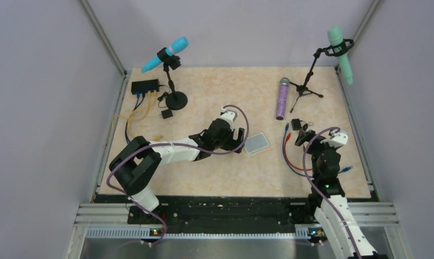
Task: Pull the plug from the switch port
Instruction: Move the switch port to the center of the board.
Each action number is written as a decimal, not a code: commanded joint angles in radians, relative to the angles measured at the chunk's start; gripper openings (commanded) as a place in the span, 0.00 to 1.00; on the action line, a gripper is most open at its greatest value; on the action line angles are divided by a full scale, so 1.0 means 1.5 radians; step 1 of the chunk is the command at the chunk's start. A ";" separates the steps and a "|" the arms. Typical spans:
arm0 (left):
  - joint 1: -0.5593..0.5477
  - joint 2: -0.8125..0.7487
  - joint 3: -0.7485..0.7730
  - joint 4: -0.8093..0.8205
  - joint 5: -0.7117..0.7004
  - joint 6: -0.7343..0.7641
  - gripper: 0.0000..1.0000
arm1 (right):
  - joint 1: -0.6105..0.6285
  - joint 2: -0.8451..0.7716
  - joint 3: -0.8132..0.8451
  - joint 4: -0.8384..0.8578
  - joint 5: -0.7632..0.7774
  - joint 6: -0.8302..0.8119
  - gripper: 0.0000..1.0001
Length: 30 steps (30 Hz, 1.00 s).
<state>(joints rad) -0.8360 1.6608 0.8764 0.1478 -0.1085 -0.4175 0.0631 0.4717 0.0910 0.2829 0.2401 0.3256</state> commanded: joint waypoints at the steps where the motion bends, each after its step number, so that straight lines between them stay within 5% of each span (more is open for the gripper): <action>1: 0.024 0.019 0.009 0.058 0.044 -0.012 0.99 | 0.002 0.013 0.000 0.075 0.018 -0.030 0.99; 7: 0.028 0.077 0.046 0.065 0.088 -0.045 0.99 | 0.003 0.094 0.048 0.040 0.064 -0.040 0.99; 14: 0.025 0.154 0.081 0.113 0.168 -0.101 0.94 | 0.002 0.056 0.032 0.024 0.078 -0.024 0.99; 20: 0.018 0.223 0.199 0.048 0.192 -0.110 0.90 | 0.003 0.057 0.045 -0.011 0.082 -0.005 0.99; 27: 0.014 0.279 0.301 0.017 0.216 -0.108 0.90 | 0.002 0.105 0.105 -0.052 -0.046 -0.001 0.99; 30: 0.015 0.214 0.243 0.036 0.150 -0.099 0.91 | 0.002 0.153 0.157 -0.083 -0.124 -0.004 0.99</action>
<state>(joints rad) -0.8139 2.0716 1.2865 0.2031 0.1848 -0.5770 0.0631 0.6342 0.1997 0.1974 0.2230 0.3168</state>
